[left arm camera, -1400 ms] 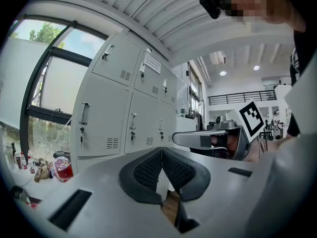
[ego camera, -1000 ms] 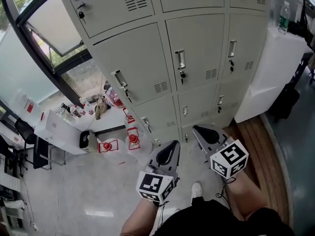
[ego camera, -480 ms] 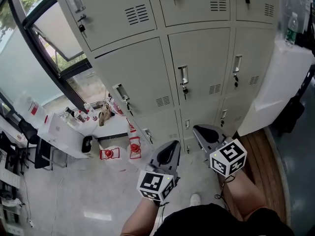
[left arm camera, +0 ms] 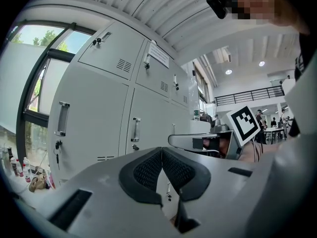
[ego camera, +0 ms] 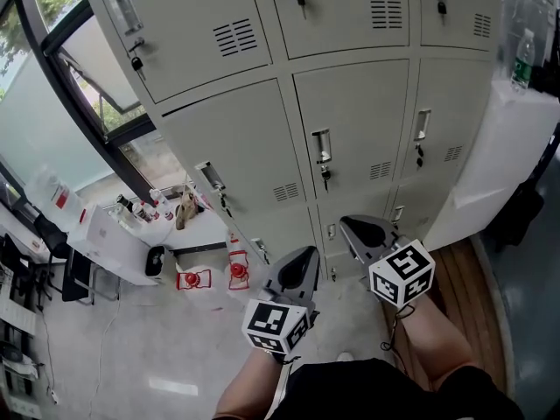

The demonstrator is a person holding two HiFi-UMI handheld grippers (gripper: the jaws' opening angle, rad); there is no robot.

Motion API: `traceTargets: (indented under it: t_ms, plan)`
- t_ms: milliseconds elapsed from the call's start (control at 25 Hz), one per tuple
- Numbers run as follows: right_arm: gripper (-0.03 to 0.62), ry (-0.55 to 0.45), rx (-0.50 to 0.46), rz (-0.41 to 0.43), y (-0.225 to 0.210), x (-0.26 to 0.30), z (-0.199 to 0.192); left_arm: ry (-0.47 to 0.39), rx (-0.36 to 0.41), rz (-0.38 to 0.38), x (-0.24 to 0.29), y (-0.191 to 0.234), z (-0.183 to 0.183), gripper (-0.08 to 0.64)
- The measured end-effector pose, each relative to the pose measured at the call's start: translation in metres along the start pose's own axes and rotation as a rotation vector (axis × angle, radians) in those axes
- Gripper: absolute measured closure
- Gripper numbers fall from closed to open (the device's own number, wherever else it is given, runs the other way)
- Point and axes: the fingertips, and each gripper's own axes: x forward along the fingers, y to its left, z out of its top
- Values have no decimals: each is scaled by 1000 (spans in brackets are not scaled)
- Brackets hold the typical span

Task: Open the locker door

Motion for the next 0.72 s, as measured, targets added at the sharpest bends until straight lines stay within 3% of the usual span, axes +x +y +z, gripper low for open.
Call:
traceTargets:
  t_ms: [400, 720]
  plan:
    - [538, -26, -10, -9, -17, 24, 11, -15, 11, -12, 17, 15, 8, 543]
    - [538, -49, 19, -54, -34, 62, 17, -12, 37, -66, 34, 45, 15, 543]
